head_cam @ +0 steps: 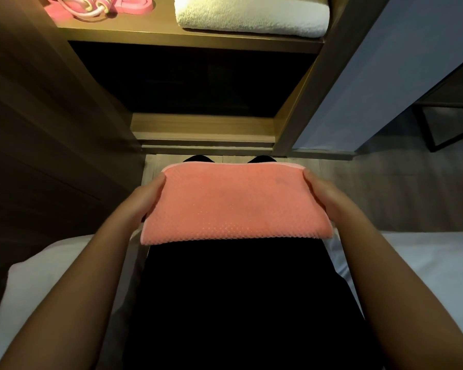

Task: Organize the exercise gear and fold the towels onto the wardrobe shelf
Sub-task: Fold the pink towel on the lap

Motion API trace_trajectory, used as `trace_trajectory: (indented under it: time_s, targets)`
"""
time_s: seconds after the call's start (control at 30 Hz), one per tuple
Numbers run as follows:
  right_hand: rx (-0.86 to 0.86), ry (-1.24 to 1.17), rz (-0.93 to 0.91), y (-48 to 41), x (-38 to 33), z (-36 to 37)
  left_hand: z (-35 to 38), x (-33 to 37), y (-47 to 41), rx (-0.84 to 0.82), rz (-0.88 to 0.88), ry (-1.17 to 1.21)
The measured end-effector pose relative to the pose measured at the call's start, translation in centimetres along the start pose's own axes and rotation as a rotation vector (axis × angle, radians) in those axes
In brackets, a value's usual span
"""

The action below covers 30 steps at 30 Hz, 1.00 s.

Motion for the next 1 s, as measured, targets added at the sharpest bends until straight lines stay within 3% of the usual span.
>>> trace_trajectory:
  time_s: [0.1,0.2,0.3,0.4,0.53,0.63,0.73,0.87,1.0]
  targets:
    - [0.013,-0.048,-0.019,-0.7,-1.0,0.5,0.0,1.1,-1.1,0.117,-0.021,0.116]
    - [0.218,0.011,-0.157,-0.9,-2.3,-1.2,-2.0,2.6,-1.8,0.338,0.105,0.058]
    - [0.286,0.042,-0.193,-0.7,-2.2,-2.1,-2.5,2.9,-1.9,0.405,0.194,0.029]
    - [0.241,0.053,-0.149,-1.0,-1.9,-1.5,-1.9,2.5,-1.9,0.38,0.176,0.043]
    - [0.086,-0.051,0.004,-0.5,0.2,-1.1,-0.2,1.0,-1.0,0.191,0.013,0.12]
    - [-0.025,-0.07,0.03,0.2,2.0,-1.1,0.1,-0.3,0.3,0.089,0.008,0.075]
    - [0.132,0.109,-0.085,1.1,1.5,-1.5,0.3,-0.2,1.4,0.094,0.121,-0.104]
    - [0.34,0.285,-0.355,4.0,-2.4,-0.9,-0.6,3.9,2.9,0.296,0.339,-0.266]
    - [0.436,0.296,-0.458,6.0,-4.8,-3.9,-4.7,7.4,5.4,0.488,0.509,-0.315]
Point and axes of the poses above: each hand's wrist, its own y-axis away from the middle knuckle, its own z-axis out of the palm, x = y × z, the point moved 10 cm from there along -y, towards the middle knuckle, and after that the axes turned 9 degrees about z, right-handed, at the moved point
